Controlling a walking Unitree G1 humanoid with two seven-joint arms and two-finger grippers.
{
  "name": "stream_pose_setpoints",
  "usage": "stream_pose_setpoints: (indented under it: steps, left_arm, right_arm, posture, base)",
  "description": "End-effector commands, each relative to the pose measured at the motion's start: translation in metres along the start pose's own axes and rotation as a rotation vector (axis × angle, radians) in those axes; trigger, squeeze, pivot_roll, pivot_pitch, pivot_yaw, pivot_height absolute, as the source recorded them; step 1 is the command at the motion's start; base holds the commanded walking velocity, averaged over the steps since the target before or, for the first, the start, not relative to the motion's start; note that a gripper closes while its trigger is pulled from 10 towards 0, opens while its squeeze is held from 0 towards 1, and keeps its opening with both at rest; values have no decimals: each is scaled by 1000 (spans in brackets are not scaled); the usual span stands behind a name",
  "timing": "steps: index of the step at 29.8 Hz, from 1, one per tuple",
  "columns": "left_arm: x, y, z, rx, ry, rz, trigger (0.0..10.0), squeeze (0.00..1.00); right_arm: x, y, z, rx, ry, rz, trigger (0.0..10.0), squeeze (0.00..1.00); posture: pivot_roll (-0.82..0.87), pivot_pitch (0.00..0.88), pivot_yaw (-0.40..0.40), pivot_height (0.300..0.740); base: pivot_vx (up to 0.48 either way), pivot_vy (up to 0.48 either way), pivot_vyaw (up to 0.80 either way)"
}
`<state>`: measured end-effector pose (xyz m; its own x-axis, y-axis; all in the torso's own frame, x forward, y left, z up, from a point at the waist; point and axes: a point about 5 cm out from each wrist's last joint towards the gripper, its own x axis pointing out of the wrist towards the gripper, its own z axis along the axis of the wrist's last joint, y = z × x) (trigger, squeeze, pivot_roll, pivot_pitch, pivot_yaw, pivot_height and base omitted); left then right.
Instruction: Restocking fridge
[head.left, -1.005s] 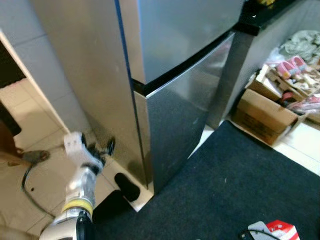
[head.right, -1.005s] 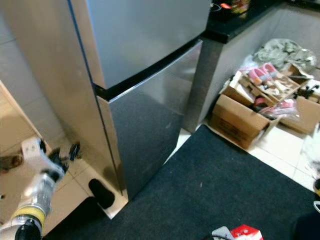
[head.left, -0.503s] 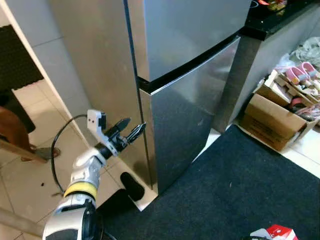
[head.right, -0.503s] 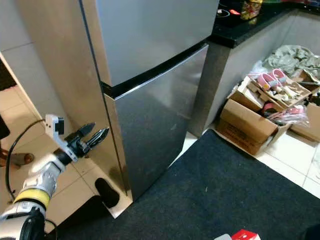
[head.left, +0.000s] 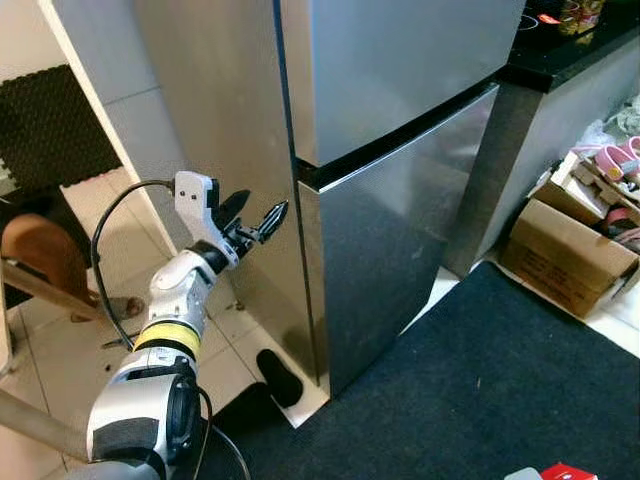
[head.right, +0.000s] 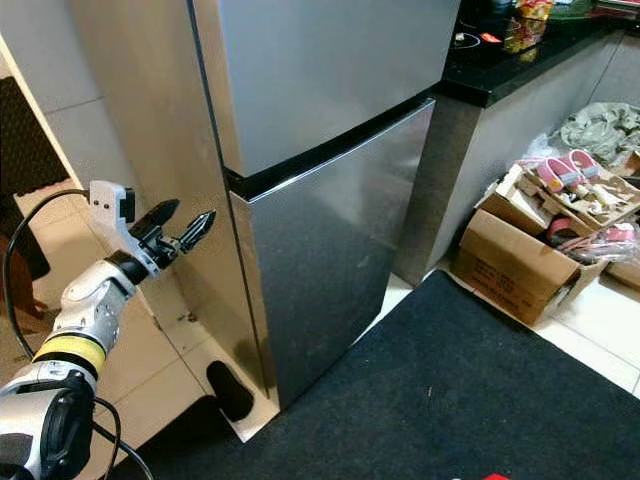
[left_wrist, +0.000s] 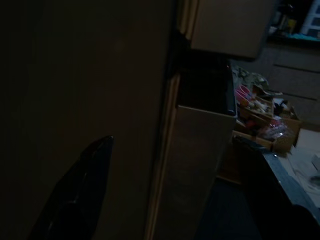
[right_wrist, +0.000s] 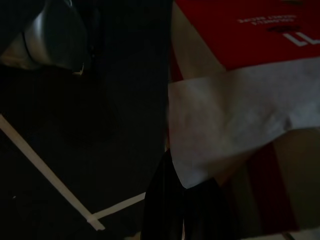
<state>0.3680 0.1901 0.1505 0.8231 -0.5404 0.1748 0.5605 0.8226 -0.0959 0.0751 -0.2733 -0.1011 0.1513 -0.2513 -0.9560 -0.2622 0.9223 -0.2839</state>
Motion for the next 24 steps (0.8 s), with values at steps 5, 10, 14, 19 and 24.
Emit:
stream_pose_setpoints:
  steps: [5,10,14,19,24]
  left_arm:
    - [24,-28,-4,-47,27,-172,10000,0]
    - [31,-40,-7,-43,71,-266,10000,0]
    - [35,-41,-7,-10,101,-260,10000,0]
    - [42,-40,0,32,101,-227,10000,0]
    - [51,-34,17,64,49,-130,10000,0]
  right_arm:
    - [0,2,0,17,-13,-3,10000,0]
    - [0,0,-3,27,-13,-10,10000,0]
    - [0,-2,-7,38,-11,-19,10000,0]
    - [0,-3,-12,42,-6,-23,10000,0]
    - [-1,-4,-15,42,-2,-27,10000,0]
  posture:
    - [-145,27,62,740]
    - [-172,55,76,740]
    - [-194,78,89,740]
    - [-206,94,94,740]
    - [-219,113,99,740]
  base:
    - [0,0,0]
    - [0,0,0]
    - [0,0,0]
    - [0,0,0]
    - [0,0,0]
